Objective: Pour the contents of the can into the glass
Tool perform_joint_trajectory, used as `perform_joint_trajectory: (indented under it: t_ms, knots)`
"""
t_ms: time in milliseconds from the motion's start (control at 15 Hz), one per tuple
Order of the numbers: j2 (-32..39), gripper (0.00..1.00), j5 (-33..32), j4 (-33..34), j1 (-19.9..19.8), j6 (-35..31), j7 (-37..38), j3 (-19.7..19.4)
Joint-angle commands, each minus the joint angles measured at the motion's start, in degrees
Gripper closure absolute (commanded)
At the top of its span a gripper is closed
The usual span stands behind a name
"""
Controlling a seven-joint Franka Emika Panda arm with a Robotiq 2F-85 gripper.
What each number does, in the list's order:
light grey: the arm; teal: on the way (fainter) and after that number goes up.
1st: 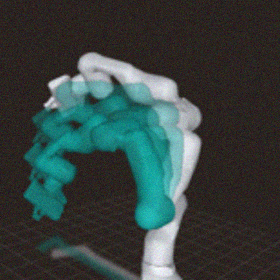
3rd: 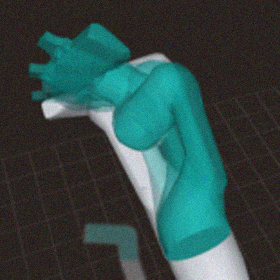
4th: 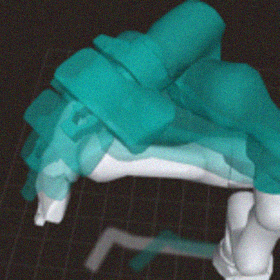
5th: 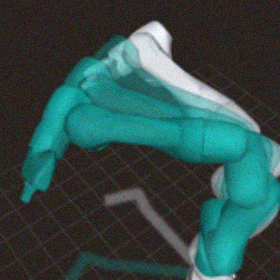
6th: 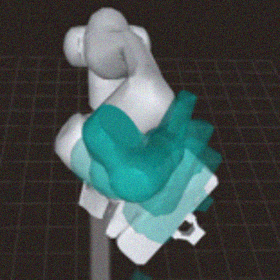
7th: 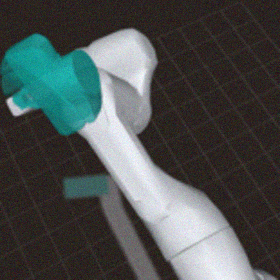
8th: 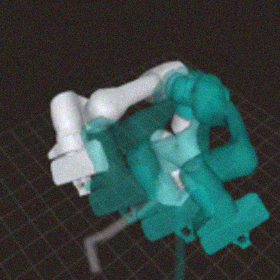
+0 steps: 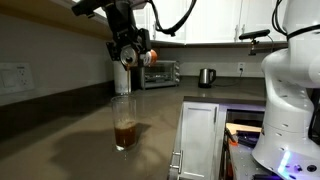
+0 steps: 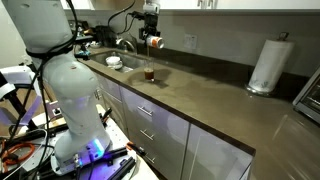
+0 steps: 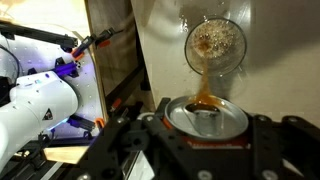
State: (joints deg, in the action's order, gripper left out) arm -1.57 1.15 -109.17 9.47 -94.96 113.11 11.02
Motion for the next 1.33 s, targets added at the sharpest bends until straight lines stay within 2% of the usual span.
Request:
perform_joint_trajectory:
  t_ms: [0, 333, 400, 600, 667, 1267]
  knots:
    - [0.04, 0.49, -0.03, 0.18, 0.16, 0.13, 0.01, -0.15]
    - [0.04, 0.49, -0.05, 0.22, 0.16, 0.14, 0.01, -0.15]
    - [0.04, 0.74, -0.06, 0.22, 0.16, 0.14, 0.01, -0.15]
    - [-0.92, 0.74, -0.71, -0.34, -0.54, 0.71, -1.32, -0.99]
    - [1.70, 0.74, -0.65, 2.03, 0.56, 0.65, 1.53, 0.07]
    - [6.03, 0.74, -2.12, 6.24, 3.32, 1.98, 4.14, 1.36]
